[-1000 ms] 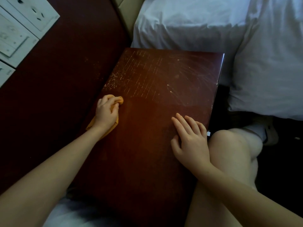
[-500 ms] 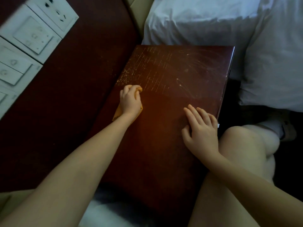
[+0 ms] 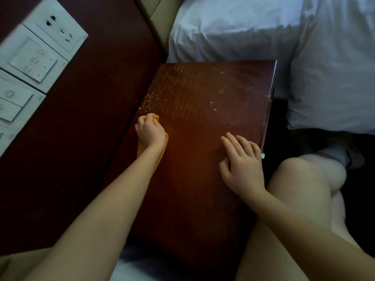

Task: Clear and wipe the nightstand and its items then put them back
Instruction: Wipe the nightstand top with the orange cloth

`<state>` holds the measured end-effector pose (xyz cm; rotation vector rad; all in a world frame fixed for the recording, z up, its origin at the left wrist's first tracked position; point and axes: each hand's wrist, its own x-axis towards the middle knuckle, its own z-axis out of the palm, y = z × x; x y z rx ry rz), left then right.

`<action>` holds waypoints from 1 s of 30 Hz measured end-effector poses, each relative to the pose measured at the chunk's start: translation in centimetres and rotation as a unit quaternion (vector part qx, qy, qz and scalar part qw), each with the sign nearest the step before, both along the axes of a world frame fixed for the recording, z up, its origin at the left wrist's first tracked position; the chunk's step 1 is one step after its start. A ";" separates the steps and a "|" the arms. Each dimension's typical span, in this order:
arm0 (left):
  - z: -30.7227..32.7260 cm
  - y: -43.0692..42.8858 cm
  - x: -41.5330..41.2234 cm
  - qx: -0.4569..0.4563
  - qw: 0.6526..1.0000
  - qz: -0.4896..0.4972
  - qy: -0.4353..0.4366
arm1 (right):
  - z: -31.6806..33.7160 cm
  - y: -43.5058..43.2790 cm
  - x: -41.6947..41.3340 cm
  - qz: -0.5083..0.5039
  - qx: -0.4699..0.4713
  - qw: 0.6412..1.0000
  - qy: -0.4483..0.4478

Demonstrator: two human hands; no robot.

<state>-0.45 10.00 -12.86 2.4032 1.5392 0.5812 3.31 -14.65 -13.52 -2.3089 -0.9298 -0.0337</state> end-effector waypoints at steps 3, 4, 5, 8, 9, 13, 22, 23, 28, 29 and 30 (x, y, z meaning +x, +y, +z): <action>0.1 -1.4 0.3 -0.006 0.995 -0.098 0.012 | 0.0 0.0 0.0 0.000 -0.001 1.000 0.002; 0.0 -2.1 0.1 -0.008 0.990 -0.140 0.016 | 0.1 -0.1 -0.1 0.000 -0.002 1.000 0.003; -0.1 -2.7 -0.2 -0.006 0.983 -0.181 0.021 | 0.1 -0.1 -0.2 0.002 -0.004 1.000 0.004; -0.1 -4.1 -2.2 0.005 0.960 -0.280 0.030 | 0.1 -0.3 -0.3 0.014 -0.014 1.000 0.002; -0.1 -4.2 -3.0 0.004 0.954 -0.299 0.029 | 0.2 -0.3 -0.3 0.015 -0.016 1.000 0.004; -0.3 -3.6 -5.0 0.000 0.962 -0.271 0.033 | 0.4 -0.6 -0.3 0.005 -0.008 1.000 0.009; 0.1 -3.3 0.3 -0.020 0.999 0.022 -0.015 | 0.6 -2.5 -0.9 0.005 0.006 0.999 0.038; 0.1 -3.5 0.7 -0.017 1.000 0.011 -0.005 | 0.5 -2.7 -1.0 0.008 0.000 0.999 0.042; 0.3 -5.4 1.7 -0.017 0.987 -0.158 0.035 | 0.2 -3.4 -1.3 0.014 -0.031 0.998 0.054; 0.3 -6.2 1.6 -0.015 0.983 -0.181 0.038 | 0.2 -3.5 -1.3 0.008 -0.033 0.997 0.062; 0.1 -7.0 1.3 -0.011 0.978 -0.205 0.041 | 0.1 -3.5 -1.4 0.004 -0.035 0.997 0.068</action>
